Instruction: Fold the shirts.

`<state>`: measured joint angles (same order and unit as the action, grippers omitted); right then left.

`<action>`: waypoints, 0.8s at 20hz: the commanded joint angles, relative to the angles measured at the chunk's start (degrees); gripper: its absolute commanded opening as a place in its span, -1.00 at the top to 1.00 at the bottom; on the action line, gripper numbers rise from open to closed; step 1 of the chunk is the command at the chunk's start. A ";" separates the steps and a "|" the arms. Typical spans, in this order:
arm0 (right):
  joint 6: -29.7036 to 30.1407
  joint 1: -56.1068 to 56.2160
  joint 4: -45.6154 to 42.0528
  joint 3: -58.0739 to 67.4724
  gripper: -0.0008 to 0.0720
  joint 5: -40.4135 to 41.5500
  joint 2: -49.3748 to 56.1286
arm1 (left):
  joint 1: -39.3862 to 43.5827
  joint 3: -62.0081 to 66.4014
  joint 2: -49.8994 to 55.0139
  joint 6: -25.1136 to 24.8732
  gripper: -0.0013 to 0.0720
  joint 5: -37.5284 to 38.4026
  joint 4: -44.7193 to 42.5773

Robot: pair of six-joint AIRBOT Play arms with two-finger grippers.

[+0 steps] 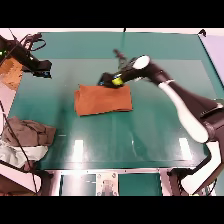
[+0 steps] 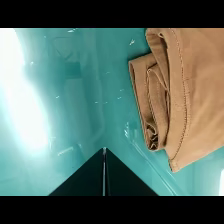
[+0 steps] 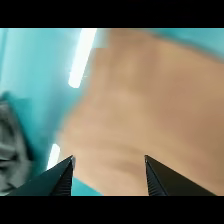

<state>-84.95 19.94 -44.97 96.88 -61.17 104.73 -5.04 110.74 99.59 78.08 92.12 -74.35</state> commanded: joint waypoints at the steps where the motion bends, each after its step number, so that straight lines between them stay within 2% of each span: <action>1: -0.15 -13.53 -3.74 -1.05 -0.38 -13.68 -1.68 | -0.04 0.04 -0.04 -0.17 0.90 -0.13 0.15; 5: 0.33 -21.27 -3.30 -11.10 -0.44 -11.87 -1.22 | -0.07 0.02 -0.04 -0.17 0.91 -0.17 0.09; 9: 7.50 -17.90 8.48 -17.59 -0.44 -7.13 3.17 | -0.04 0.02 -0.04 -0.11 0.91 -0.11 -0.07; 11: 7.67 -14.86 11.30 -17.49 -0.43 -4.96 5.75 | -0.04 0.02 -0.04 -0.09 0.90 0.44 -0.04; 12: 8.20 -13.46 13.22 -17.49 -0.36 -3.87 6.56 | -0.04 0.02 -0.04 -0.13 0.91 0.74 -0.04; 13: 10.12 -12.46 15.76 -17.49 0.04 -3.19 6.67 | -0.04 0.02 -0.04 -0.13 0.90 1.11 -0.04; 14: 11.80 -11.82 18.64 -16.85 0.65 -3.41 6.58 | -0.07 0.02 -0.04 -0.15 0.91 1.46 -0.07; 15: 11.78 -11.52 19.50 -15.21 0.87 -4.07 6.19 | -0.04 0.02 -0.04 -0.15 0.91 1.57 -0.07; 16: 11.63 -11.63 19.21 -13.44 0.93 -4.55 5.11 | -0.04 0.02 -0.04 -0.15 0.91 1.57 -0.04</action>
<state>-75.53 6.94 -30.70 81.34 -65.67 110.21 -5.06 110.74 99.57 77.95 93.12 -74.37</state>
